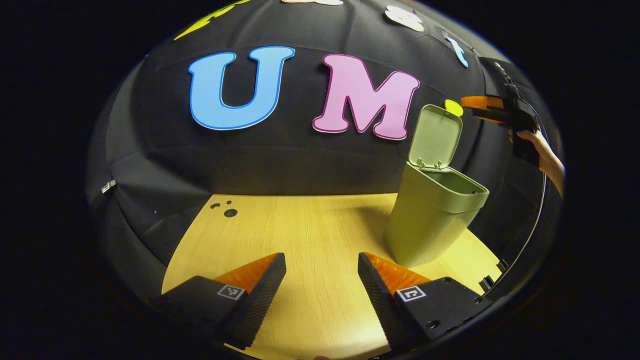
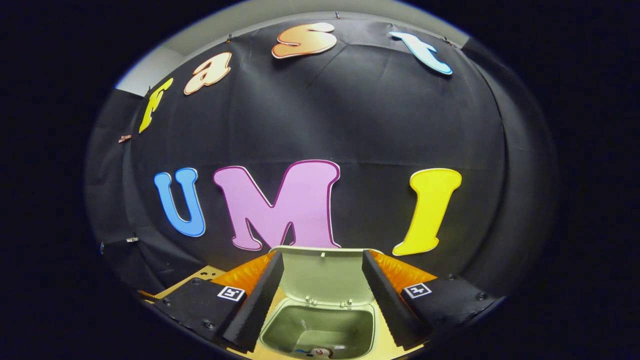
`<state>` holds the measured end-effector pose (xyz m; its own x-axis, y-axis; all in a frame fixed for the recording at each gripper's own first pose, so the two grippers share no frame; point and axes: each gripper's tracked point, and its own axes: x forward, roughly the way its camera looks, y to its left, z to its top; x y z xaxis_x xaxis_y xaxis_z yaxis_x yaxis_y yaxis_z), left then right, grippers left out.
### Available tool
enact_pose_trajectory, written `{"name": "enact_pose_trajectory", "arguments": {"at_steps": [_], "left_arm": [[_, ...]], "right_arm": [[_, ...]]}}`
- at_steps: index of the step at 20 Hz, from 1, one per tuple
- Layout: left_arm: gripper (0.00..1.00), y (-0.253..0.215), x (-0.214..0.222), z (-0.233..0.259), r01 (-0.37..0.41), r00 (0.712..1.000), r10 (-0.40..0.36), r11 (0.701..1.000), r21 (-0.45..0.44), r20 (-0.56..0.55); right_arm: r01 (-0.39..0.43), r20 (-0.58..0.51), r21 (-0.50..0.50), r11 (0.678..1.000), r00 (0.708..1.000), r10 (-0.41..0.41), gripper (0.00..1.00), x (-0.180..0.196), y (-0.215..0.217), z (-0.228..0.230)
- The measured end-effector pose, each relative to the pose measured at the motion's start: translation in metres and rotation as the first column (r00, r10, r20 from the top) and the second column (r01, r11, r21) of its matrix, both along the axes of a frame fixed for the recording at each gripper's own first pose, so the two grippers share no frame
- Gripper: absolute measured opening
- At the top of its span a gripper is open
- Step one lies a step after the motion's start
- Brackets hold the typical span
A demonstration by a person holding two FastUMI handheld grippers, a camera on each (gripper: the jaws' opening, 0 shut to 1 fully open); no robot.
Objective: Press the lid of the desktop garbage bin to open it, pick up the crumpled paper on the desktop and throw it into the bin, then pick up the pop can on the desktop and drop it into the bin, and finally close the garbage bin lid.
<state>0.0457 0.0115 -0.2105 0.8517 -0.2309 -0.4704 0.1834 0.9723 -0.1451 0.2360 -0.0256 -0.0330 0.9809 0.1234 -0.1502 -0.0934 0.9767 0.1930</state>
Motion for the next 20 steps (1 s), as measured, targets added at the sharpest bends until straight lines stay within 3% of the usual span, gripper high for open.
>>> {"name": "enact_pose_trajectory", "arguments": {"at_steps": [8, 13, 20], "left_arm": [[0.94, 0.018, -0.015, -0.003, -0.060, 0.998, 0.060, 0.998, 0.012, -0.009], [0.94, 0.028, -0.022, -0.007, -0.096, 0.995, 0.096, 0.995, 0.016, -0.025], [0.94, 0.026, -0.022, -0.008, -0.107, 0.994, 0.107, 0.994, 0.001, -0.030]], "right_arm": [[0.048, 0.045, 0.017, 0.999, 0.998, -0.049, 0.98, 0.046, -0.002, 0.002], [0.052, 0.011, 0.003, 0.999, 0.999, -0.052, 0.98, 0.067, -0.005, -0.017], [0.020, -0.041, -0.041, 0.999, 0.999, -0.022, 0.99, 0.055, 0.000, -0.031]]}}
